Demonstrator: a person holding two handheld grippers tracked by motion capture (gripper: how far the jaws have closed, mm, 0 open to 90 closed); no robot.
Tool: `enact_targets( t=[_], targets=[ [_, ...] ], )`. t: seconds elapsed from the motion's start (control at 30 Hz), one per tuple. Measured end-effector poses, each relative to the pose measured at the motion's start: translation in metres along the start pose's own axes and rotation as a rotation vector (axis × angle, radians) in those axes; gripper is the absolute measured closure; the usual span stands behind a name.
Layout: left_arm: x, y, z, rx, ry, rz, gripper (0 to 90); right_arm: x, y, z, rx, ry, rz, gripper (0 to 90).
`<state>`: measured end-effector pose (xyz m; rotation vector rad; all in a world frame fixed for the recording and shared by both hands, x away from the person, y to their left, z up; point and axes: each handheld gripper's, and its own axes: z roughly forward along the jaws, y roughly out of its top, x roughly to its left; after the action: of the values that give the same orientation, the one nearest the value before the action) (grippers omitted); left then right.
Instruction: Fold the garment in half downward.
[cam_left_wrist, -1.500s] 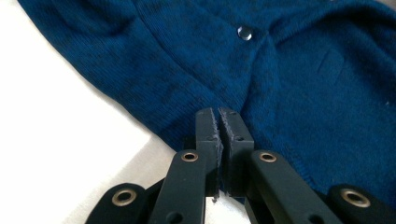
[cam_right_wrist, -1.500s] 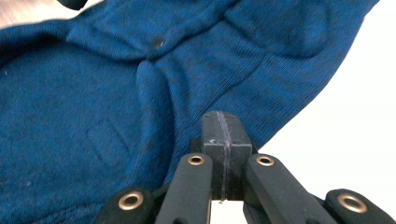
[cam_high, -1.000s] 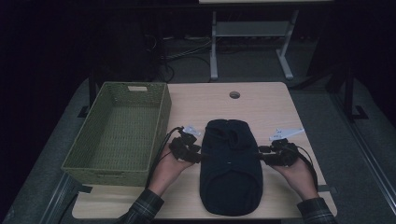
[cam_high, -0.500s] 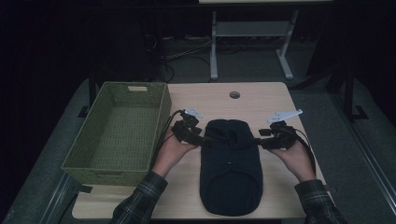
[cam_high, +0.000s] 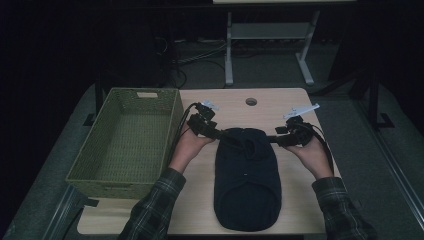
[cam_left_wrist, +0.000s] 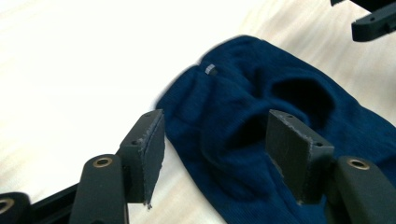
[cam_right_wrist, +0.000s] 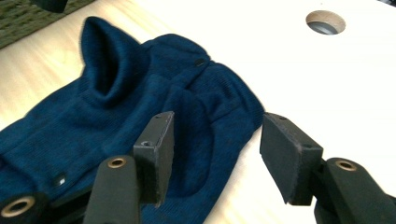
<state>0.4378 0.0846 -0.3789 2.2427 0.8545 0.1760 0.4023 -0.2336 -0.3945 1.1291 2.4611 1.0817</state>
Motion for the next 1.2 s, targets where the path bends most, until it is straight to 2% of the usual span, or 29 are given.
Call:
enact_targets(
  t=[0.07,0.13,0.3,0.33,0.47,0.6,0.7,0.77,0.97,1.03,1.17,1.2],
  targets=[
    [0.007,0.004,0.004,0.000,0.007,-0.008,38.8,-0.006,0.005,0.005,-0.013,-0.006,0.010,44.8],
    [0.012,0.006,0.008,0.004,0.015,-0.013,39.1,-0.010,0.008,0.009,-0.001,-0.005,0.022,44.4],
    [0.022,0.007,0.019,-0.003,0.028,-0.028,40.3,-0.019,0.013,0.018,-0.010,-0.013,0.033,45.9],
    [0.025,0.007,0.023,0.001,0.033,-0.033,40.7,-0.025,0.014,0.025,0.008,-0.009,0.038,45.5],
    [0.036,0.002,0.040,0.014,0.054,-0.049,41.3,-0.030,0.016,0.034,0.016,-0.024,0.034,46.0],
    [0.045,-0.007,0.059,0.050,0.043,-0.068,41.2,-0.034,0.018,0.045,0.014,-0.035,0.030,48.4],
    [0.048,-0.013,0.071,0.084,0.025,-0.081,39.6,-0.038,0.015,0.058,0.038,-0.044,0.037,49.4],
    [0.049,-0.014,0.073,0.093,0.021,-0.084,39.2,-0.039,0.014,0.061,0.041,-0.044,0.044,49.5],
    [0.052,-0.018,0.078,0.084,0.008,-0.106,39.0,-0.042,0.011,0.074,0.059,-0.038,0.059,50.5],
    [0.052,-0.019,0.079,0.097,0.005,-0.095,39.1,-0.042,0.010,0.079,0.068,-0.026,0.067,50.9],
    [0.050,-0.020,0.082,0.091,0.006,-0.082,40.7,-0.044,0.006,0.088,0.091,-0.012,0.073,55.6],
    [0.049,-0.019,0.082,0.096,0.013,-0.058,41.6,-0.044,0.005,0.089,0.100,-0.008,0.080,56.0]
  ],
)
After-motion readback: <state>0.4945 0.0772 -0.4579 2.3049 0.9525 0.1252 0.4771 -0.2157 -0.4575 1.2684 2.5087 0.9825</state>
